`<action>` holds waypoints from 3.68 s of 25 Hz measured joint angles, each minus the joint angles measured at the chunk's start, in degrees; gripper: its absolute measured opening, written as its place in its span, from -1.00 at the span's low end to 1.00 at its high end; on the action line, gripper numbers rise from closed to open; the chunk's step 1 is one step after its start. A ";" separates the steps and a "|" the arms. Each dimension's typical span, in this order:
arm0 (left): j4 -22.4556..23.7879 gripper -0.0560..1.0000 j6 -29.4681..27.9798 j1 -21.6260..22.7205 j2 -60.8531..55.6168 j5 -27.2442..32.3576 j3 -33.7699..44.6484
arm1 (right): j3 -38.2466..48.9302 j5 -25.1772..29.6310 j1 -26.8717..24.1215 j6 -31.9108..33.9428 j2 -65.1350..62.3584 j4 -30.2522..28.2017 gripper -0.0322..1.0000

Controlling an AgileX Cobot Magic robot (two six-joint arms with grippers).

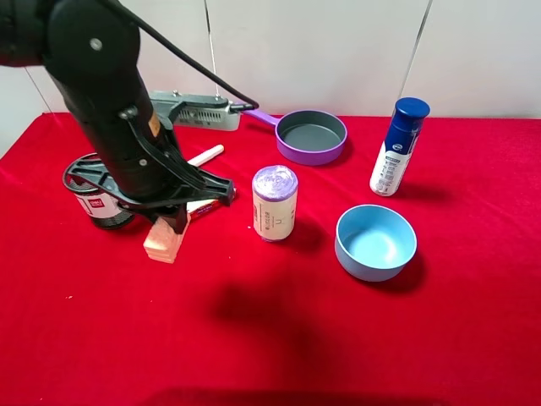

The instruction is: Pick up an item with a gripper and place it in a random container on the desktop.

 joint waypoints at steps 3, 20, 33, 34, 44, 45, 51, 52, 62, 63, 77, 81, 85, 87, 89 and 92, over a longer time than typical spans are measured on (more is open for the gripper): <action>1.34 -0.55 -0.07 0.20 -0.74 2.32 -0.92 | 0.00 0.00 0.00 0.00 0.00 0.00 0.40; 2.84 -0.55 7.12 6.07 -1.00 17.85 -10.03 | 0.00 0.00 0.00 0.00 0.00 0.00 0.40; 3.89 -0.55 12.43 10.97 -1.00 18.05 -12.06 | 0.00 0.00 0.00 0.00 0.00 0.00 0.40; 3.81 -0.55 12.88 11.60 -1.00 18.05 -12.06 | 0.00 0.00 0.00 0.00 0.00 0.00 0.40; 3.65 -0.56 17.82 18.51 -1.00 17.83 -12.06 | 0.00 0.00 0.00 0.00 0.00 0.00 0.40; 3.71 -0.56 18.35 19.25 -1.00 17.52 -12.06 | 0.00 0.00 0.00 0.00 0.00 0.00 0.40; 3.96 -0.56 20.02 23.03 -1.00 13.67 -12.06 | 0.00 0.00 0.00 0.00 0.00 0.00 0.40; 4.12 -0.57 20.11 23.66 -1.00 12.72 -12.06 | 0.00 0.00 0.00 0.00 0.00 0.00 0.40; 6.28 -0.57 21.33 26.73 3.26 5.69 -12.06 | 0.00 0.00 0.00 0.00 0.00 0.00 0.40; 6.54 -0.57 21.33 26.73 4.01 4.99 -12.06 | 0.00 0.00 0.00 0.00 0.00 0.00 0.40; 9.44 -0.58 19.91 26.73 9.28 -0.86 -12.06 | 0.00 -0.06 0.00 0.00 0.00 0.00 0.40; 10.72 -0.58 18.63 26.73 9.28 -0.93 -12.06 | 0.00 -0.06 0.00 0.00 0.00 0.00 0.40; 11.33 -0.57 18.16 26.73 9.28 -0.93 -12.06 | 0.00 -0.06 0.00 0.00 0.00 0.00 0.40; 11.33 -0.50 18.11 26.73 9.28 -0.93 -12.06 | 0.00 -0.06 0.00 0.00 0.00 0.00 0.40; 11.33 -0.35 18.10 26.73 9.28 -0.93 -12.06 | 0.00 -0.06 0.00 0.00 0.00 0.00 0.40; 11.33 -0.04 18.05 26.73 9.28 -0.93 -12.06 | 0.00 -0.06 0.00 0.00 0.00 0.00 0.40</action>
